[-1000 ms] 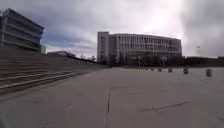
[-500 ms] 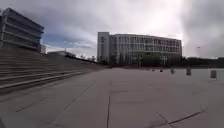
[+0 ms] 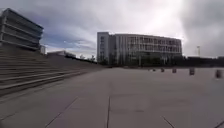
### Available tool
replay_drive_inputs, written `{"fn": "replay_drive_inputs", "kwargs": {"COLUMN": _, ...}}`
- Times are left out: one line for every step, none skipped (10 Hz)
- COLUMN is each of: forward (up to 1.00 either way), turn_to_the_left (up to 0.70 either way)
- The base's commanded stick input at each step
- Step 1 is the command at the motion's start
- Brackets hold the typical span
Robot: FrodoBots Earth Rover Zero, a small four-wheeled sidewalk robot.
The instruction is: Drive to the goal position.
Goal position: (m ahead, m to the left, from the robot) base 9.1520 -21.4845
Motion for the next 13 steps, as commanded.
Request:
{"fn": "replay_drive_inputs", "kwargs": {"forward": 0.70, "turn_to_the_left": 0.00}}
{"fn": "replay_drive_inputs", "kwargs": {"forward": 0.70, "turn_to_the_left": 0.00}}
{"fn": "replay_drive_inputs", "kwargs": {"forward": 0.70, "turn_to_the_left": 0.00}}
{"fn": "replay_drive_inputs", "kwargs": {"forward": 0.70, "turn_to_the_left": 0.00}}
{"fn": "replay_drive_inputs", "kwargs": {"forward": 0.70, "turn_to_the_left": 0.01}}
{"fn": "replay_drive_inputs", "kwargs": {"forward": 0.70, "turn_to_the_left": 0.02}}
{"fn": "replay_drive_inputs", "kwargs": {"forward": 0.70, "turn_to_the_left": 0.02}}
{"fn": "replay_drive_inputs", "kwargs": {"forward": 0.70, "turn_to_the_left": 0.02}}
{"fn": "replay_drive_inputs", "kwargs": {"forward": 0.70, "turn_to_the_left": 0.02}}
{"fn": "replay_drive_inputs", "kwargs": {"forward": 0.70, "turn_to_the_left": 0.02}}
{"fn": "replay_drive_inputs", "kwargs": {"forward": 0.70, "turn_to_the_left": 0.02}}
{"fn": "replay_drive_inputs", "kwargs": {"forward": 0.70, "turn_to_the_left": 0.02}}
{"fn": "replay_drive_inputs", "kwargs": {"forward": 0.70, "turn_to_the_left": 0.02}}
